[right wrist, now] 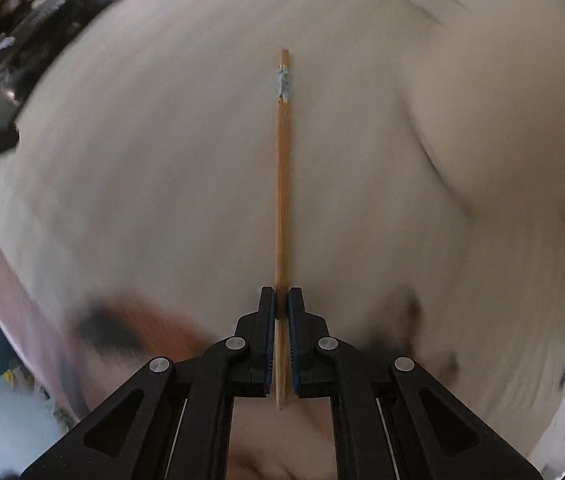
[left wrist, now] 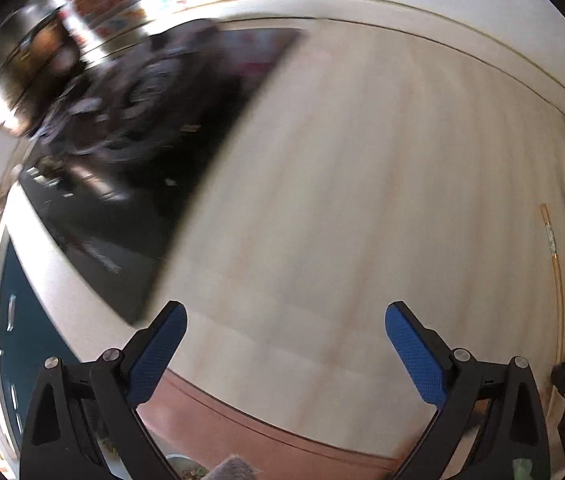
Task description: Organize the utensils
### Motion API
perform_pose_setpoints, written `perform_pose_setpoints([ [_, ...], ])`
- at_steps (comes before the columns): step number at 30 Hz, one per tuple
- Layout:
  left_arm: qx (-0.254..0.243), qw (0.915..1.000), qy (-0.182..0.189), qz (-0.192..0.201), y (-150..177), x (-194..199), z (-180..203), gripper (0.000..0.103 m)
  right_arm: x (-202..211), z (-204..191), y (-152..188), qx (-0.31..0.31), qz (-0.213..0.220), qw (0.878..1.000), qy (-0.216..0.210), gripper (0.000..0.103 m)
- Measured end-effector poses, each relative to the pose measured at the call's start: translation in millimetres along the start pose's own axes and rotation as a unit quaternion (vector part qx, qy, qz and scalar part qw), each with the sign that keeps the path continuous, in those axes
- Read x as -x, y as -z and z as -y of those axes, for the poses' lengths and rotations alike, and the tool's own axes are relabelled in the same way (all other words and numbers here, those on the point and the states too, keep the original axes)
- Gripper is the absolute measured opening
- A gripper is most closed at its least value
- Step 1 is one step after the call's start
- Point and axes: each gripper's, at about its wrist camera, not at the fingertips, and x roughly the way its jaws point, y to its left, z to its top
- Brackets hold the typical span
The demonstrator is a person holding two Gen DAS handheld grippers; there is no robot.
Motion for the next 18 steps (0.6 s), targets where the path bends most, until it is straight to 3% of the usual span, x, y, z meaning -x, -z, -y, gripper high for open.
perform_pose_setpoints([
  [4,-0.058,0.9974,0.040,-0.010,18,7,66,0.102,-1,56,59,-0.118,-0.026,0.993,0.018,0.007],
  [7,-0.082,0.9951,0.056,-0.007,22,14,95,0.102,-2,98,94,-0.274,-0.038,0.961,-0.018,0.007],
  [9,-0.091,0.9941,0.059,0.000,21,19,103,0.102,-5,113,107,-0.358,-0.043,0.929,-0.080,0.008],
  [11,-0.097,0.9938,0.053,0.006,20,22,105,0.102,-15,112,106,-0.383,-0.056,0.900,-0.201,0.008],
  [12,-0.097,0.9941,0.047,0.009,20,22,104,0.102,-15,109,104,-0.381,-0.060,0.894,-0.228,0.008],
  [13,-0.094,0.9946,0.042,0.011,19,23,102,0.102,-9,108,100,-0.372,-0.054,0.897,-0.233,0.009],
  [15,-0.081,0.9961,0.031,0.013,21,23,96,0.102,12,102,88,-0.304,-0.019,0.931,-0.201,0.015],
  [17,-0.064,0.9977,0.019,0.011,24,22,89,0.102,34,93,72,-0.191,0.007,0.976,-0.108,0.026],
  [18,-0.055,0.9984,0.012,0.010,27,21,87,0.102,37,87,64,-0.137,0.009,0.988,-0.076,0.030],
])
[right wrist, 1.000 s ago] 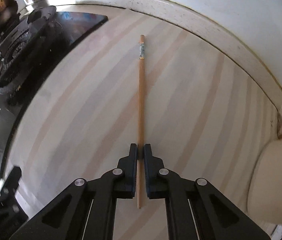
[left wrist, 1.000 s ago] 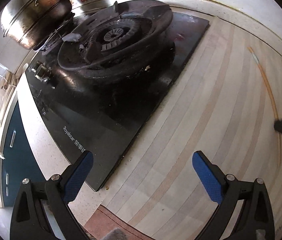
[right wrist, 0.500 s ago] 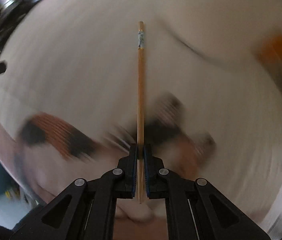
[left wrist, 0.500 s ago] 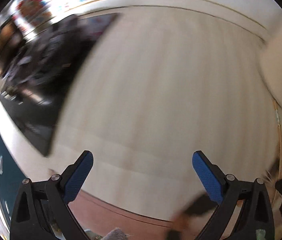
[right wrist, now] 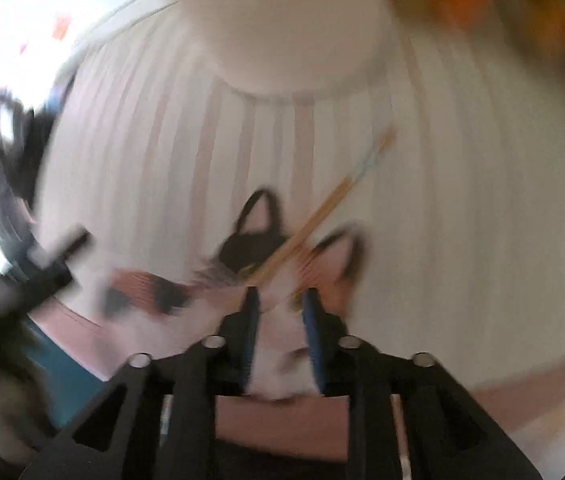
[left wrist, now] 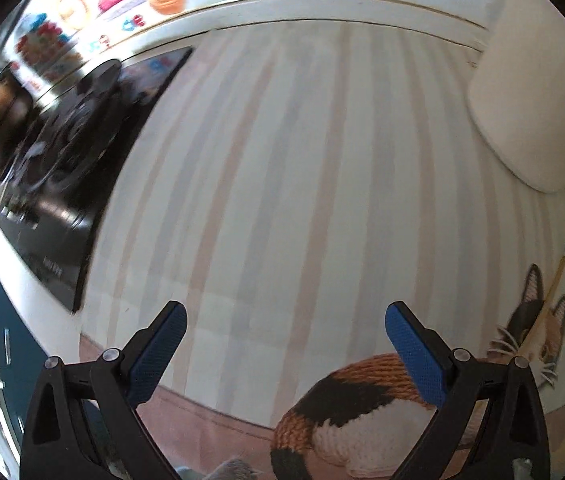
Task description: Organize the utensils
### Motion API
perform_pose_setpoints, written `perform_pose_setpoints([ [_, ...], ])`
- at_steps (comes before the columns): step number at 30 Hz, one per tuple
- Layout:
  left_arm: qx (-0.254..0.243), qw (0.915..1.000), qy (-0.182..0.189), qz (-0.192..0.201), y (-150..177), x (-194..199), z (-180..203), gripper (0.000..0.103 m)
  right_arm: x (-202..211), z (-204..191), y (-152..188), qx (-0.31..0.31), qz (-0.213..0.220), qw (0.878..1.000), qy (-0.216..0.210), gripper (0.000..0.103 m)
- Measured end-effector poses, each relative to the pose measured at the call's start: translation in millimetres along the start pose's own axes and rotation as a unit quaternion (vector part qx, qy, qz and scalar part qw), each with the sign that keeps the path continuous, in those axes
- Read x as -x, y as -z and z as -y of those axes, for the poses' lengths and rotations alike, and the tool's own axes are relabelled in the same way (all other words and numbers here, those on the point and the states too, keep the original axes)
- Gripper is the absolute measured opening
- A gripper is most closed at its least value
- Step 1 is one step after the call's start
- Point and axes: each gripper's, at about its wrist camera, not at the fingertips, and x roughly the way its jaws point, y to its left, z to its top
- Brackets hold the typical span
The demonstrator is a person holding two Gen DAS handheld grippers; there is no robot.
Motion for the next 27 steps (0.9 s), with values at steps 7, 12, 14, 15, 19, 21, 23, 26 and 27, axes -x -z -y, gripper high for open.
perform_pose_setpoints([
  [7,0.076,0.9950,-0.060,-0.021,20,-12,-1,0.101,-45,-89,-2,0.402,-0.048,0.898,0.172,0.037],
  [12,0.160,0.9828,-0.085,-0.035,36,-8,-13,0.101,-69,-118,25,0.587,-0.072,0.785,0.185,0.040],
  [14,0.184,0.9776,-0.094,-0.041,46,-3,-15,0.101,-73,-126,28,0.625,-0.087,0.754,0.181,0.040],
  [15,0.192,0.9755,-0.098,-0.043,49,-2,-18,0.101,-74,-129,27,0.629,-0.099,0.750,0.176,0.040],
  [19,0.221,0.9680,-0.109,-0.047,60,5,-34,0.101,-80,-153,10,0.643,-0.093,0.741,0.169,0.021],
  [21,0.226,0.9660,-0.116,-0.046,64,10,-38,0.101,-73,-161,9,0.661,-0.061,0.727,0.172,0.022],
  [23,0.228,0.9650,-0.121,-0.045,66,13,-40,0.101,-63,-173,26,0.676,-0.046,0.715,0.169,0.031],
  [26,0.228,0.9644,-0.127,-0.043,64,14,-43,0.101,-64,-183,43,0.717,-0.029,0.672,0.183,0.055],
  [27,0.228,0.9643,-0.128,-0.043,63,13,-44,0.101,-68,-188,47,0.730,-0.026,0.657,0.189,0.055],
])
